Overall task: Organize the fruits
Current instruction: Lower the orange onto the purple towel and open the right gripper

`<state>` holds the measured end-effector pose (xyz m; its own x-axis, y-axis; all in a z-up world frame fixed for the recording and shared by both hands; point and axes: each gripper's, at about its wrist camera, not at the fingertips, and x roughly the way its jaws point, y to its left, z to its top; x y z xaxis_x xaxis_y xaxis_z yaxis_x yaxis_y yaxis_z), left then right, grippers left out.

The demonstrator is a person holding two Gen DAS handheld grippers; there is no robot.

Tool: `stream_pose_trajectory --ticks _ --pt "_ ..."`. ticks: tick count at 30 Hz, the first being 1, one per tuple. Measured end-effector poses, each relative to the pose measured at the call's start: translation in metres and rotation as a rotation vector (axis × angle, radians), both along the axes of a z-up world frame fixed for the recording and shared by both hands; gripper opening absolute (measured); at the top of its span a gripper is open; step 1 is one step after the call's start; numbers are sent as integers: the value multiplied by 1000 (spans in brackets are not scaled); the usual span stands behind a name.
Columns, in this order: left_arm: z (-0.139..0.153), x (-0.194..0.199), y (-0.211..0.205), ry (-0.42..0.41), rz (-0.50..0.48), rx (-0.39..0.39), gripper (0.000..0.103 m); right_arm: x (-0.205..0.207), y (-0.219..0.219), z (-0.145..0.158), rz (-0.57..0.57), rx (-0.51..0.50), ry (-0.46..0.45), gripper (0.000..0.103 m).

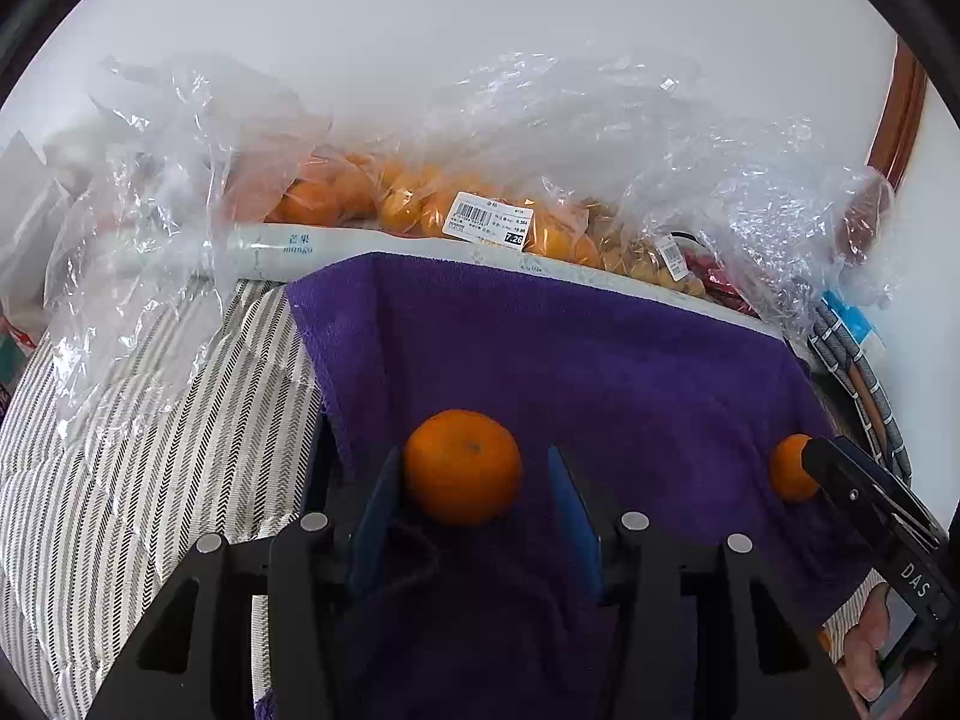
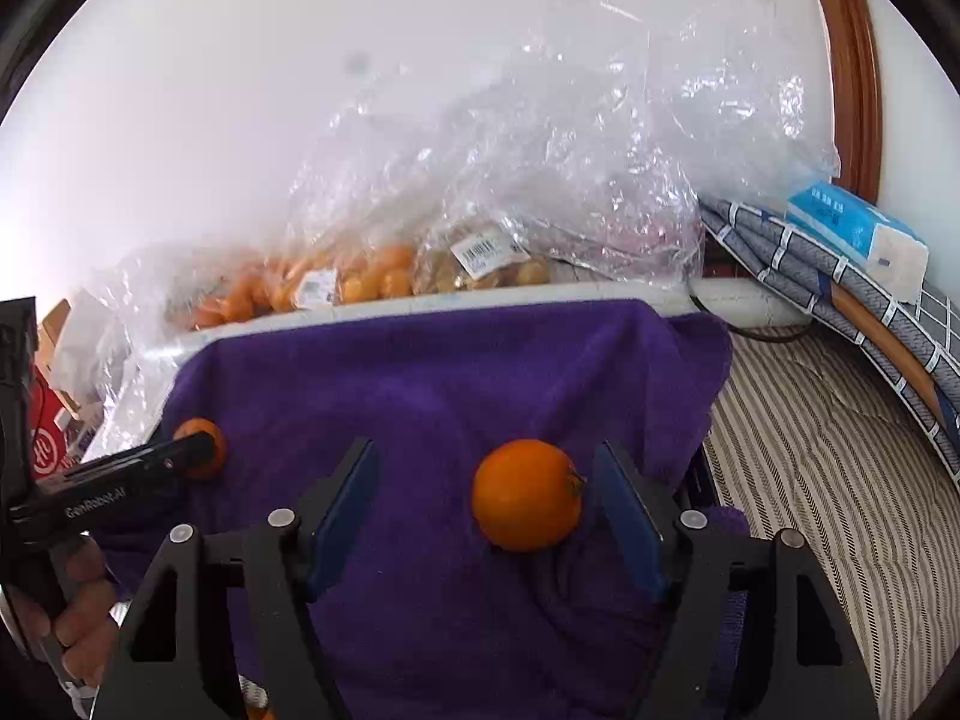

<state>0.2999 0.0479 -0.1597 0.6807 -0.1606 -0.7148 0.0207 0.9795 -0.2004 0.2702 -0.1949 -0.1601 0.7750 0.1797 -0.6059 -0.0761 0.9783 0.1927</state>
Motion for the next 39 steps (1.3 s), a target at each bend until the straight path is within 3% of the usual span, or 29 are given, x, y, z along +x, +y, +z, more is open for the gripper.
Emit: stream_pose_trajectory --ticks 9,14,18,22,27,32,39 --pt "17 -14 6 -56 28 -31 49 -15 2 25 -3 -23 -39 75" --pt "36 -25 -2 -92 18 13 49 -40 1 41 -66 -87 -67 75" --pt "54 -36 -7 -128 -14 -34 49 -58 -4 46 -76 -111 -12 74" --pt "67 -56 -14 -126 -33 -36 49 -84 -14 51 -88 -108 18 73" --pt "68 -89 -17 -113 -31 72 49 -114 -18 49 -71 -87 53 71" --pt "71 -119 5 -51 -18 23 49 -137 -8 42 -33 -105 73 68" --pt "84 -158 24 -59 18 -8 49 -162 3 43 -14 -84 78 68"
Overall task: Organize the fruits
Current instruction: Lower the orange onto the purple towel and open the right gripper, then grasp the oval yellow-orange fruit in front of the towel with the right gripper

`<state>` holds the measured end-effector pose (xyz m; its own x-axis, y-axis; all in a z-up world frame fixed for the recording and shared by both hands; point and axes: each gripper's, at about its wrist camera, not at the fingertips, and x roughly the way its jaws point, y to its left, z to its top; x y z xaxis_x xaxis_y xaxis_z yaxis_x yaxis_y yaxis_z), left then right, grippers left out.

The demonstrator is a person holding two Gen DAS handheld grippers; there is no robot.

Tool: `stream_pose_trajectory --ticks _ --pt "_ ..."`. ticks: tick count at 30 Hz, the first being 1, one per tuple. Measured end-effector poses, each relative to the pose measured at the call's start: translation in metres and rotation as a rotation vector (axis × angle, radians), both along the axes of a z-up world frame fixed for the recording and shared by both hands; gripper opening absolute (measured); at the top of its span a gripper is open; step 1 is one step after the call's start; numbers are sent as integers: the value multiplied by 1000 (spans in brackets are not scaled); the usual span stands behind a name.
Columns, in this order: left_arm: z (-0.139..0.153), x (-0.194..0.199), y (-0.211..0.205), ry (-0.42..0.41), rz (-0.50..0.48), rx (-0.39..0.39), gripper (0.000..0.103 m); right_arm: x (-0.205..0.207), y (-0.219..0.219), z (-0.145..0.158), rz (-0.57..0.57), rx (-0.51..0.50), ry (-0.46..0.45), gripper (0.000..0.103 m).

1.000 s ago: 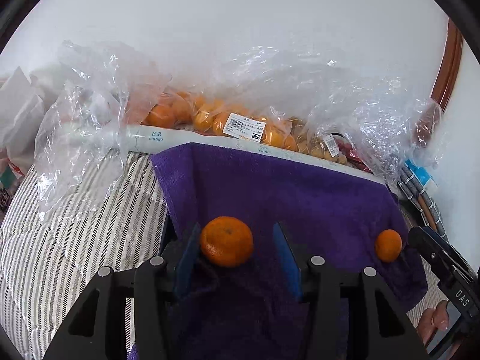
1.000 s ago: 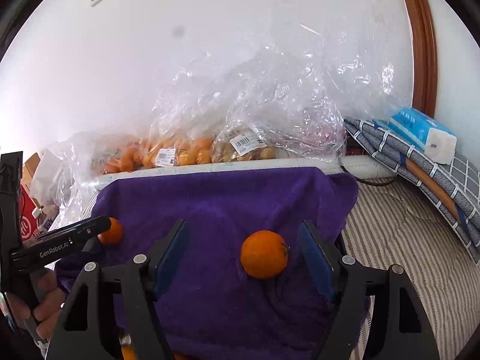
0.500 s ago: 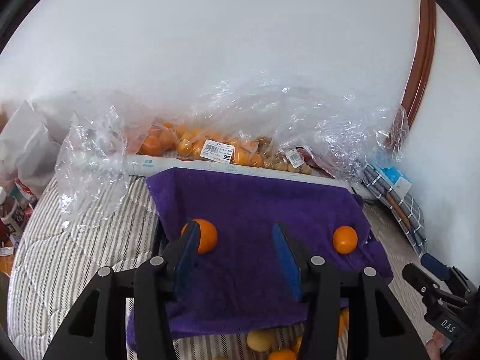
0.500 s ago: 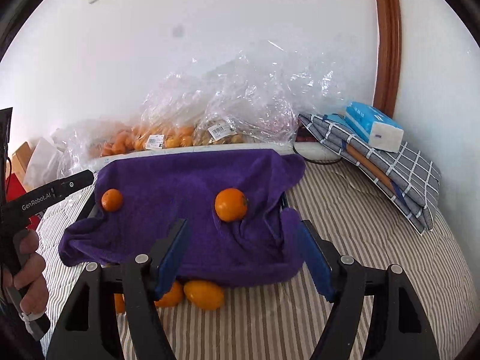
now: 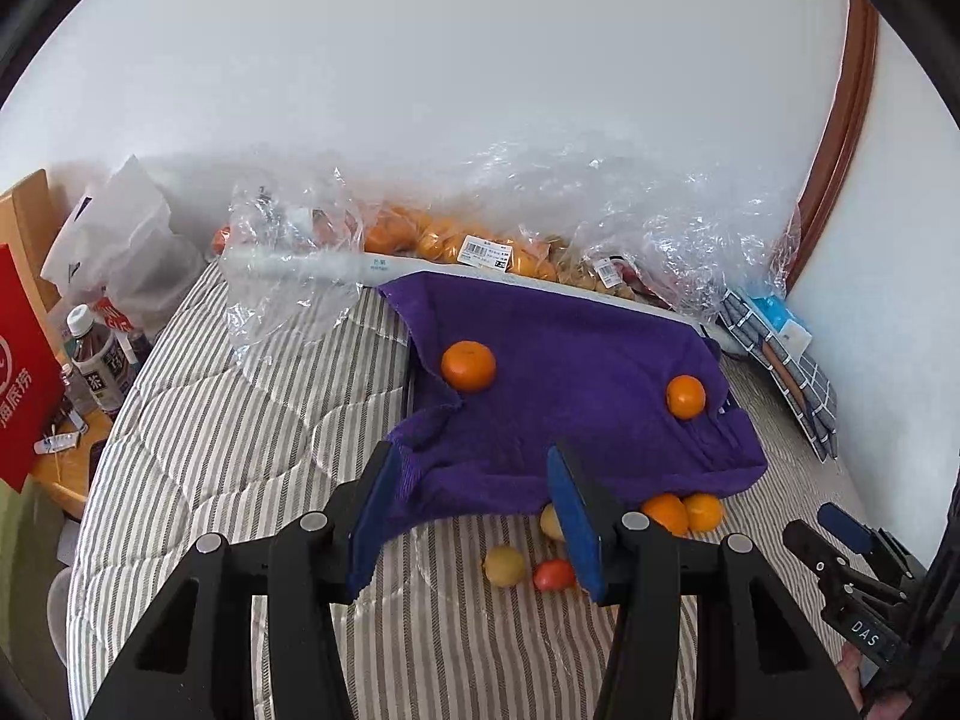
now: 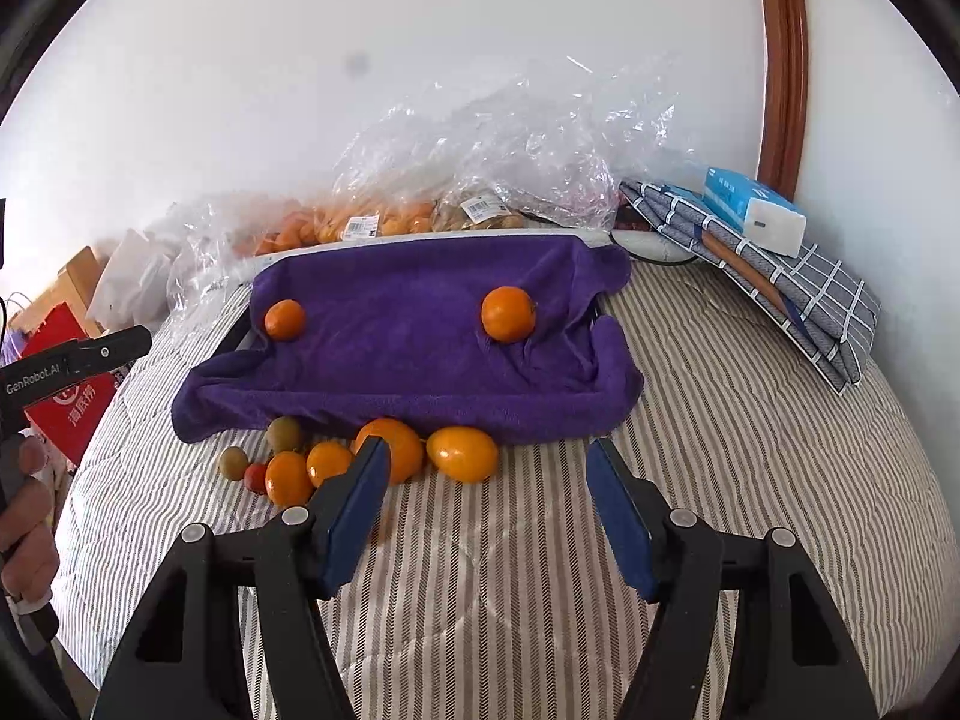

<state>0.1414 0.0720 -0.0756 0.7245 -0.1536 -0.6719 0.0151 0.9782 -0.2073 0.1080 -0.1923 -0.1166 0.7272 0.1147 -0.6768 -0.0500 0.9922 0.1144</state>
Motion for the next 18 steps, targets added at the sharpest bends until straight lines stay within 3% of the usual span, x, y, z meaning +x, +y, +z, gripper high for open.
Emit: stream_pose_trajectory --ticks 3,8,12,18 --pt "-5 -9 1 -13 24 29 49 -7 4 -4 16 23 -7 68" --pt "-24 -13 7 35 46 58 49 -12 13 -16 24 20 -11 65" --pt "-41 -18 12 54 61 89 49 -9 15 -33 33 30 19 55" --pt "-68 -16 20 103 63 55 49 3 20 -48 39 10 41 47"
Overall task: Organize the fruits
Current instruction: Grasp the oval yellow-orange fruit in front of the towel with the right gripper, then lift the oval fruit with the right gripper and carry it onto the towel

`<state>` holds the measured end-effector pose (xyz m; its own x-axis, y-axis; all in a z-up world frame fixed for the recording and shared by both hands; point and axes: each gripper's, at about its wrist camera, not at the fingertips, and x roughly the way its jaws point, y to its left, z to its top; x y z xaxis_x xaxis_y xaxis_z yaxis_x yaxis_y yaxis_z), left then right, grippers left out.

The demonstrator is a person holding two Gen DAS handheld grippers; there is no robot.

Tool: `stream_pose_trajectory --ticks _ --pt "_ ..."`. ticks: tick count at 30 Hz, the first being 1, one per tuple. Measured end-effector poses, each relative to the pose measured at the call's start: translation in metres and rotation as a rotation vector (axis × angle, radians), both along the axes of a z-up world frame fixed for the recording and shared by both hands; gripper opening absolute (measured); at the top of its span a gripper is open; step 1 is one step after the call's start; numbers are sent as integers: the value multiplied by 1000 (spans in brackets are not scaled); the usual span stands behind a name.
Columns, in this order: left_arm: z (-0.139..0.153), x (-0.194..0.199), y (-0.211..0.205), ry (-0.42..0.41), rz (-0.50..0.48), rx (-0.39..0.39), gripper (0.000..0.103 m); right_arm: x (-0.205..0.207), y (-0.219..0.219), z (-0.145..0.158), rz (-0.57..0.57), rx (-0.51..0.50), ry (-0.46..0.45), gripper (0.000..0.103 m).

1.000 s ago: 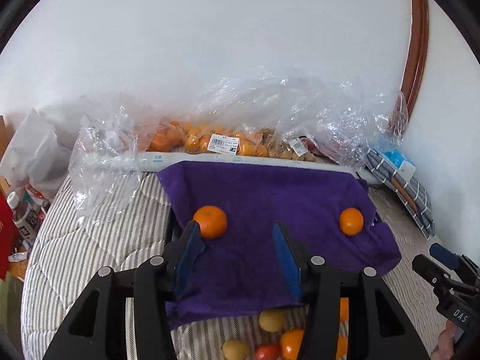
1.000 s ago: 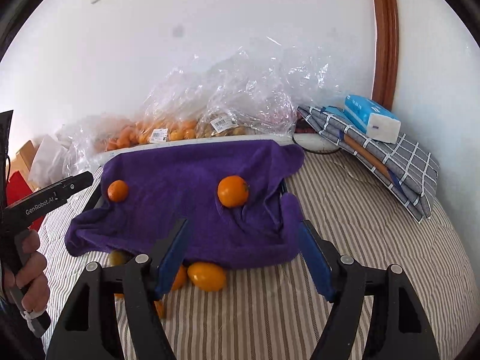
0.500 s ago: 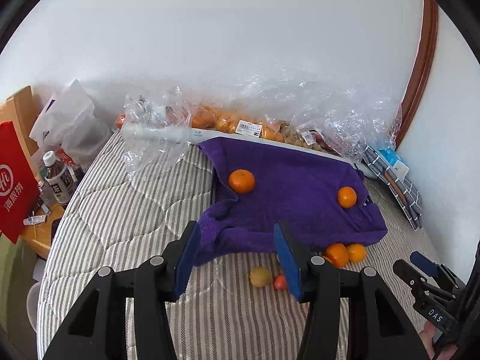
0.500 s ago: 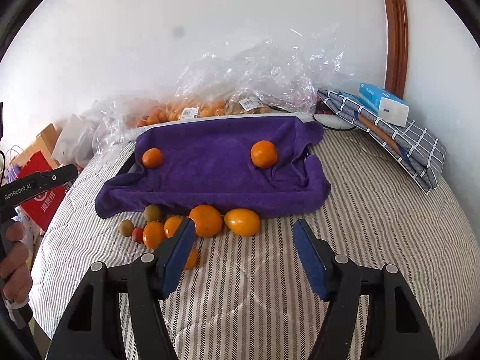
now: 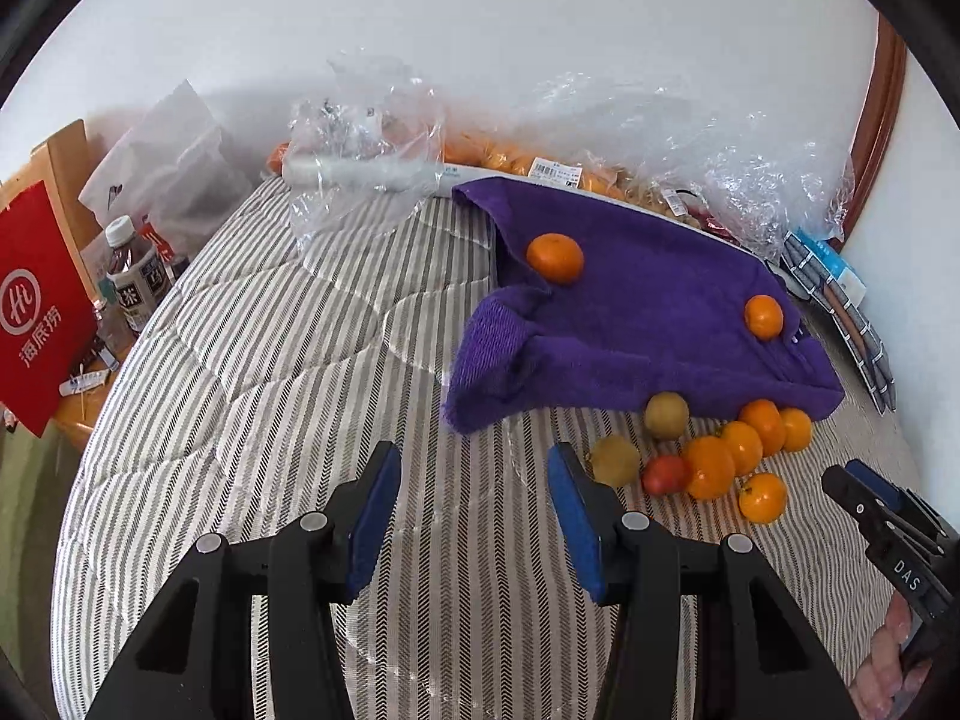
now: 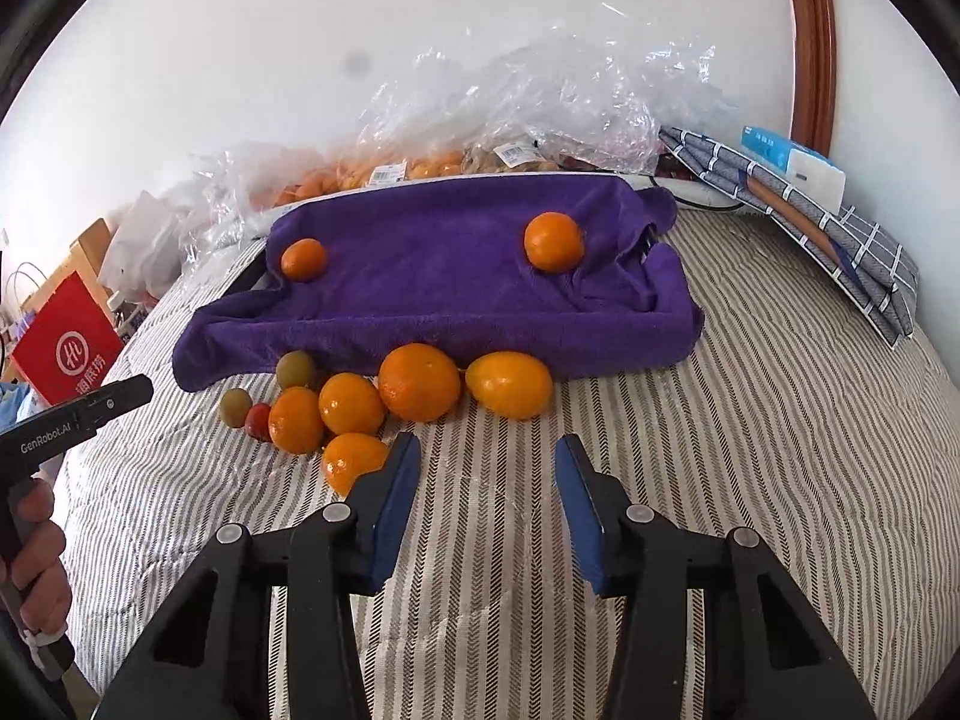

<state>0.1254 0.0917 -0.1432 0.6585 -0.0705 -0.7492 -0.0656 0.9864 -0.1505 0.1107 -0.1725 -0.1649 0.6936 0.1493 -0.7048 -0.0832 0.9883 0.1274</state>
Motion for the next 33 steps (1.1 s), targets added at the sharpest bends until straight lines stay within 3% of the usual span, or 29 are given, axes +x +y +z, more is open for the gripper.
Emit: stream_pose_trajectory --ticks 6,9,12,17,18,26,29,33 --pt "-22 7 4 30 -7 3 49 26 0 -12 4 -36 -10 46" --pt "-30 11 6 48 -6 0 48 43 -2 -22 14 -44 26 41" --pt "-29 11 5 26 -27 9 49 58 -6 -29 35 -1 80 41" --pt "-30 13 2 14 -58 -15 49 71 -3 -30 49 -22 80 41" --pt "-30 14 1 13 -63 -24 49 71 -3 -30 54 -21 78 36" --pt "-24 12 -16 -16 -151 -63 49 48 -13 -25 14 -25 43 36" --pt "-22 15 -27 -16 -175 -83 49 35 -20 -23 -16 -74 29 36" --pt "-24 23 -37 -5 -191 -107 49 23 -30 -25 -15 -74 52 36"
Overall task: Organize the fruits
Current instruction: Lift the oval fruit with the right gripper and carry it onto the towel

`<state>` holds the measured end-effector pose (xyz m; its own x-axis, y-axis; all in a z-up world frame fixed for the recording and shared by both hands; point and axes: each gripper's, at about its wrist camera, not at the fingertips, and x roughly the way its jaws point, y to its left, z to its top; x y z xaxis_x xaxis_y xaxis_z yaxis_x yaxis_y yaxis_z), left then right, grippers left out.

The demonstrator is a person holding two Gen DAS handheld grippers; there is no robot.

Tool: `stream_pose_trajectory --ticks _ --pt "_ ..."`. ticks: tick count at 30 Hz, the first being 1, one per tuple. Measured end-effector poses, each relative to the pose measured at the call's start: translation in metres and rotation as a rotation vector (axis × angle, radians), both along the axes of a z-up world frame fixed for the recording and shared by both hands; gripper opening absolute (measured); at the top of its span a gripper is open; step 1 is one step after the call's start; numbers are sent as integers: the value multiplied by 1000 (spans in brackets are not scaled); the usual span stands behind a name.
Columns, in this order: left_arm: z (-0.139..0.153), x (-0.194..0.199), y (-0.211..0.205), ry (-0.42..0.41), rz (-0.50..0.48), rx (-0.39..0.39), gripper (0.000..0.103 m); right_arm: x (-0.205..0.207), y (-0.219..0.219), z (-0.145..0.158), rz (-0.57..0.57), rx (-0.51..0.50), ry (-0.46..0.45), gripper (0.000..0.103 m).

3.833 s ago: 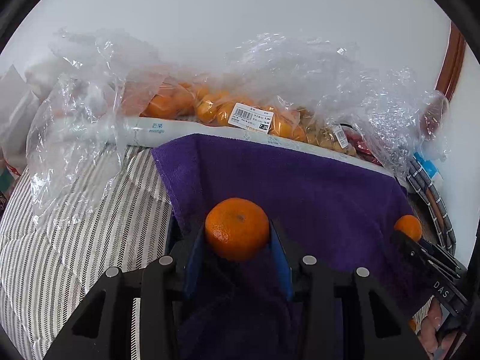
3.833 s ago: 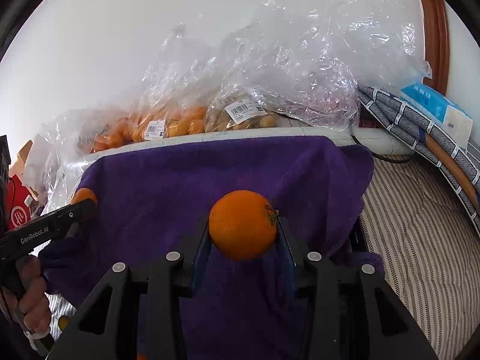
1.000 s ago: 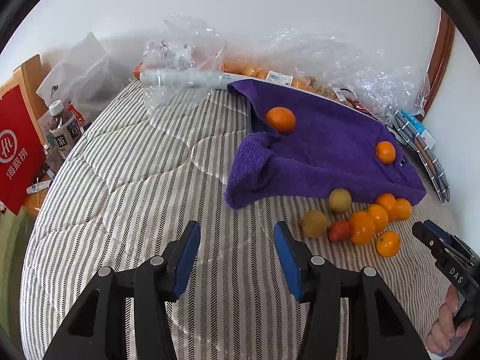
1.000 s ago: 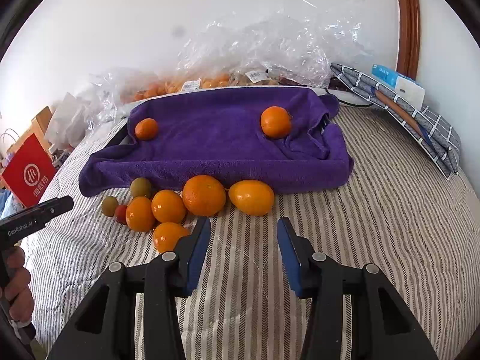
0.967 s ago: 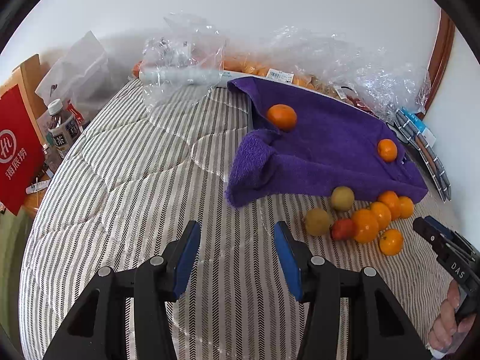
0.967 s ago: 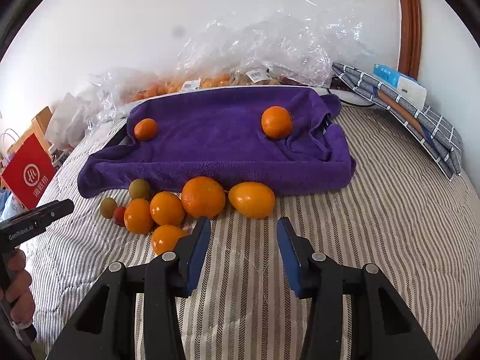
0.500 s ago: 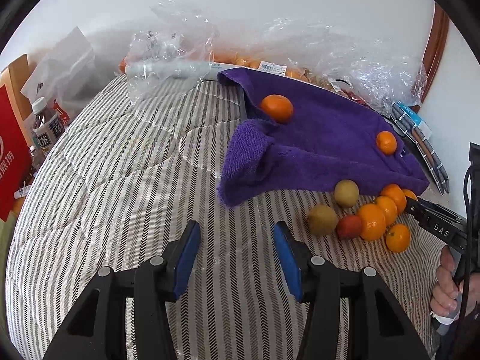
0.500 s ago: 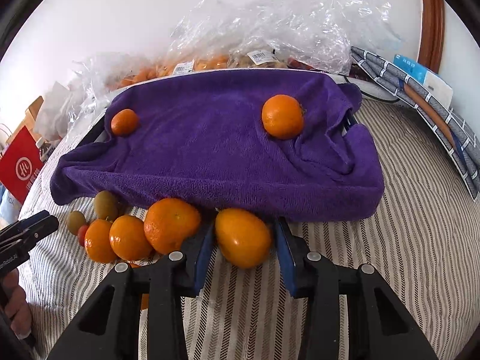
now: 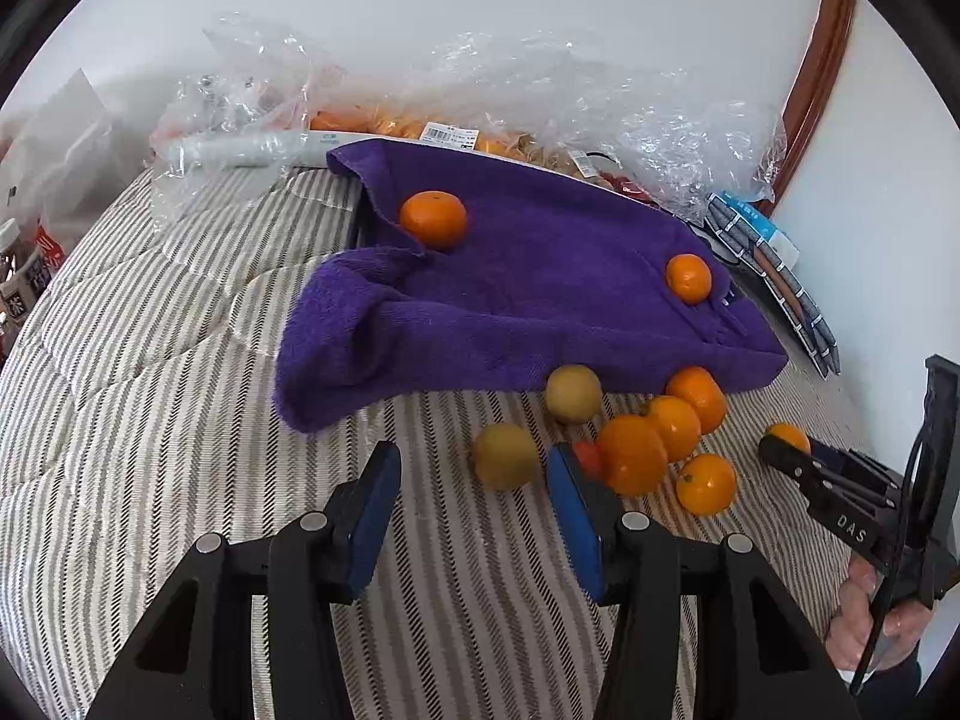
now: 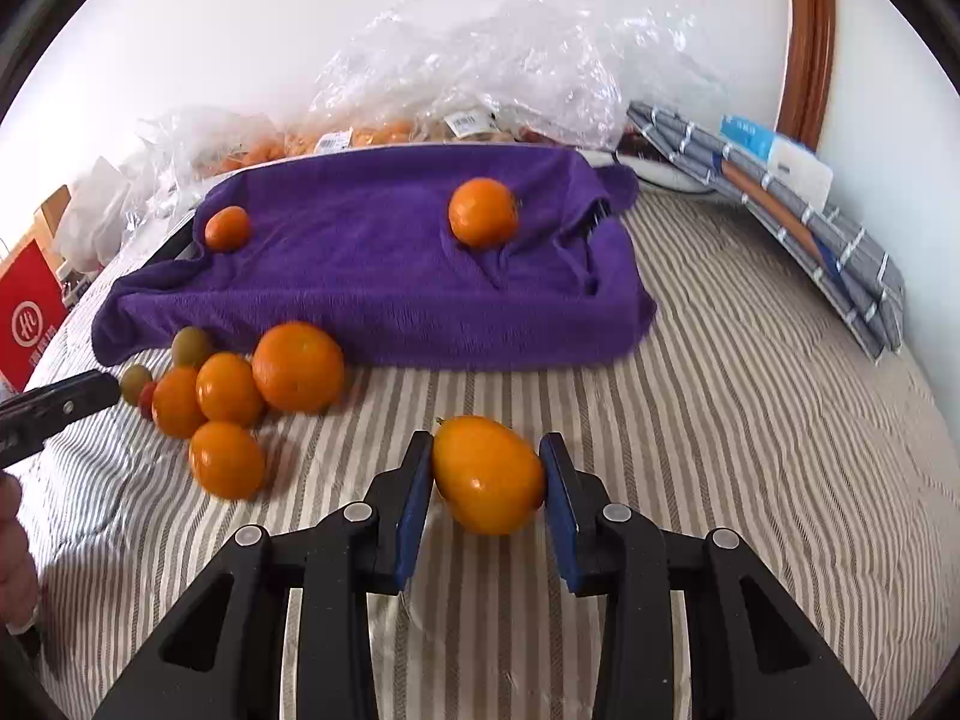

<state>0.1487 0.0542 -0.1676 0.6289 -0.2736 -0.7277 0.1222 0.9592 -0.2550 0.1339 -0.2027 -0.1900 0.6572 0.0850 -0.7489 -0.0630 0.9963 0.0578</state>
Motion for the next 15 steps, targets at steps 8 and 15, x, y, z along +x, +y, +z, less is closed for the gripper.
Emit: stream_pose_trajectory --ticks 8,15 --pt "-4 4 -3 19 8 -15 26 -2 -3 -1 13 34 11 36" --pt "-6 0 13 38 47 16 27 -1 -3 -3 10 44 23 36"
